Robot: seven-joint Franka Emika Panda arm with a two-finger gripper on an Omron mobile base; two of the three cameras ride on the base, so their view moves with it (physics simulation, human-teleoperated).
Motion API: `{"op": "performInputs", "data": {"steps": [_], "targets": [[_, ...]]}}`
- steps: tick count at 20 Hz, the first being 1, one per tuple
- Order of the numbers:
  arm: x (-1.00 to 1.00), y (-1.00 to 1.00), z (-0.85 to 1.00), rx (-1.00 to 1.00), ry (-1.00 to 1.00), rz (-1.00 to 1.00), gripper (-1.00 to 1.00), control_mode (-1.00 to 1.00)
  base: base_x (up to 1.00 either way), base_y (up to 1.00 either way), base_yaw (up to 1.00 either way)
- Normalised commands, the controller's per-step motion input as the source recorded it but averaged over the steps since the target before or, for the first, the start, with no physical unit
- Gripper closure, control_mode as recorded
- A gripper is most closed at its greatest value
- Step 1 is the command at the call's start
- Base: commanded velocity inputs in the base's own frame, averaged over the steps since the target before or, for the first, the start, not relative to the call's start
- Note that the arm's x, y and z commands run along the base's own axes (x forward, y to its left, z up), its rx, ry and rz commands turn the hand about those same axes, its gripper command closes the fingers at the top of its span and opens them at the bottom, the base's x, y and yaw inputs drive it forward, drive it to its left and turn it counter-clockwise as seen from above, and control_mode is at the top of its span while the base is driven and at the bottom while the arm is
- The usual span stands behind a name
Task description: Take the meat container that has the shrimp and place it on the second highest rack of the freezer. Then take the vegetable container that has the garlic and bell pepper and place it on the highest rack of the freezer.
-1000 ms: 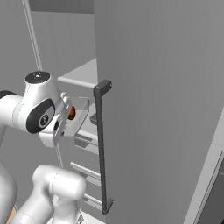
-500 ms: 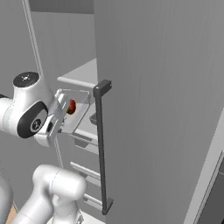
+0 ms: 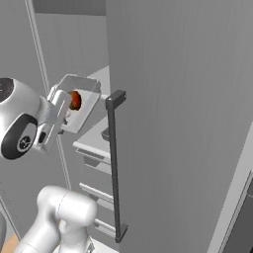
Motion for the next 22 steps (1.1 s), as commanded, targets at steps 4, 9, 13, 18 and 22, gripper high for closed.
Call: {"op": "performInputs", "data": {"steps": [4,9,13,18,22], "targets": [[0.38,0.0,0.52,0.0,-0.14,-0.02,1.0,-1.0,0.0,0.0,0.0],[0.44,0.0,0.41,0.0,-0.11,-0.03,1.0,-1.0,0.0,0.0,0.0],[0.68,0.0,0.2,0.0,0.0,-0.04,1.0,-1.0,0.0,0.0,0.0],[0.87,0.0,0.01,0.0,0.0,-0.03,1.0,-1.0,0.0,0.0,0.0],[0.87,0.0,0.0,0.0,0.03,-0.02,1.0,-1.0,0.0,0.0,0.0]]}}
